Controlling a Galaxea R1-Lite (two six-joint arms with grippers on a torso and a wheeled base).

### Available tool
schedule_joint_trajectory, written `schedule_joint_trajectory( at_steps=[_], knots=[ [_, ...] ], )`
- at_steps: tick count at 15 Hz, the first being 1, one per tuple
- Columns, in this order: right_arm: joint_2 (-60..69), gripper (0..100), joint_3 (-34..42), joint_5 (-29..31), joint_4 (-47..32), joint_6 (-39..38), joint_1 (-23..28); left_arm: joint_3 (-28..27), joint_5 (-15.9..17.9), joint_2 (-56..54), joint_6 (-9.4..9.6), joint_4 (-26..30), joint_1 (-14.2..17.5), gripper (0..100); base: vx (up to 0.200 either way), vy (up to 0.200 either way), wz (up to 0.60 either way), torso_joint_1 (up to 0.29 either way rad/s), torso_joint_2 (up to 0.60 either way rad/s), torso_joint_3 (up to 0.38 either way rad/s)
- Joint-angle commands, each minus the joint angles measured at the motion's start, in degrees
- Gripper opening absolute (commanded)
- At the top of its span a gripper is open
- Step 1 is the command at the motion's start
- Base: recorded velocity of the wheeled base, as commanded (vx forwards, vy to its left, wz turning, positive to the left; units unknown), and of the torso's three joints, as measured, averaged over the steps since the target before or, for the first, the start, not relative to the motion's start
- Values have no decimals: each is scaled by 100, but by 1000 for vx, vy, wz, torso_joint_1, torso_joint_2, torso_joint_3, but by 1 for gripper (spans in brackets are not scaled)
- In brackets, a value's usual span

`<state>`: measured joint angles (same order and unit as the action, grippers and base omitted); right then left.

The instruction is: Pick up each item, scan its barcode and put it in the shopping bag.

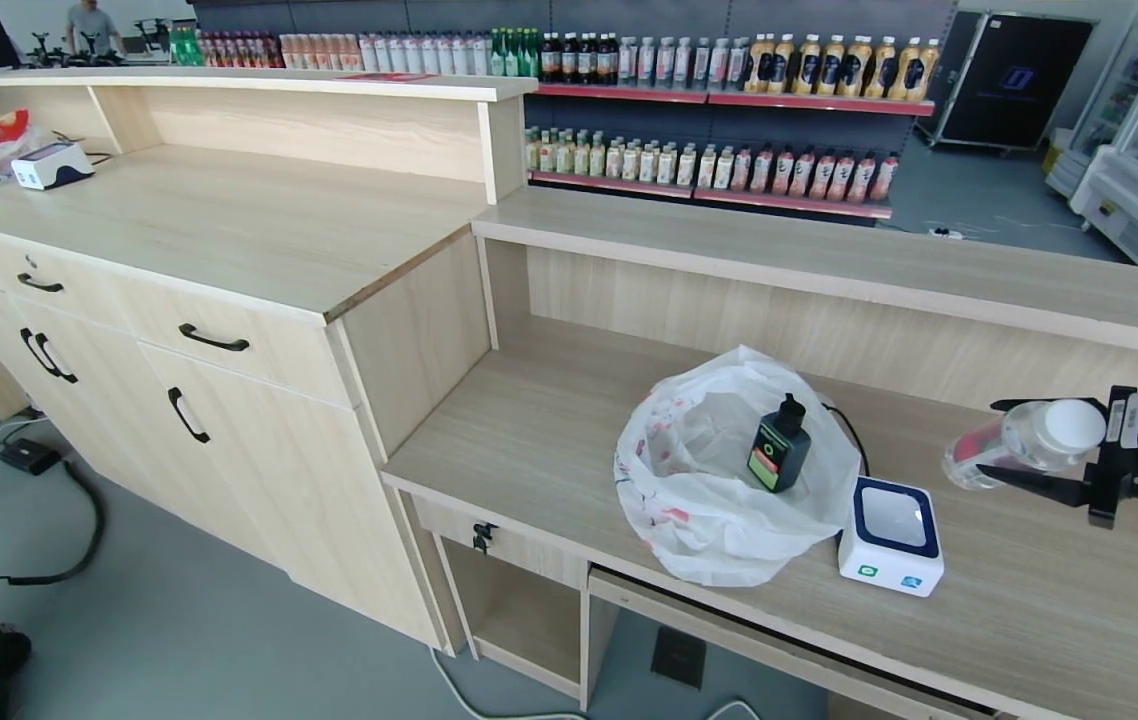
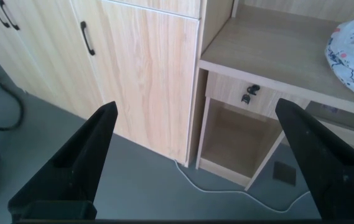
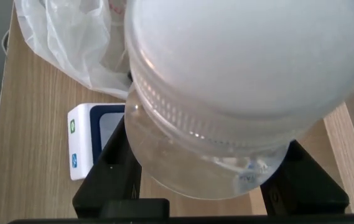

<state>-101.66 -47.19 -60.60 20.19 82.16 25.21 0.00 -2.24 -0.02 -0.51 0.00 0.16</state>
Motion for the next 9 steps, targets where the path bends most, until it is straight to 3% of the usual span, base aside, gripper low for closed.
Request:
schedule_joint_trajectory(
  at_steps=[1, 9],
  knots=[
    [-276, 0, -124, -5, 3, 1, -60, 0, -4, 2, -2, 0, 2, 100, 0, 0, 0, 0, 0, 0],
    [-900, 0, -651, -136, 64, 520, -253, 0, -4, 2, -2, 0, 2, 100, 0, 0, 0, 0, 0, 0]
  ],
)
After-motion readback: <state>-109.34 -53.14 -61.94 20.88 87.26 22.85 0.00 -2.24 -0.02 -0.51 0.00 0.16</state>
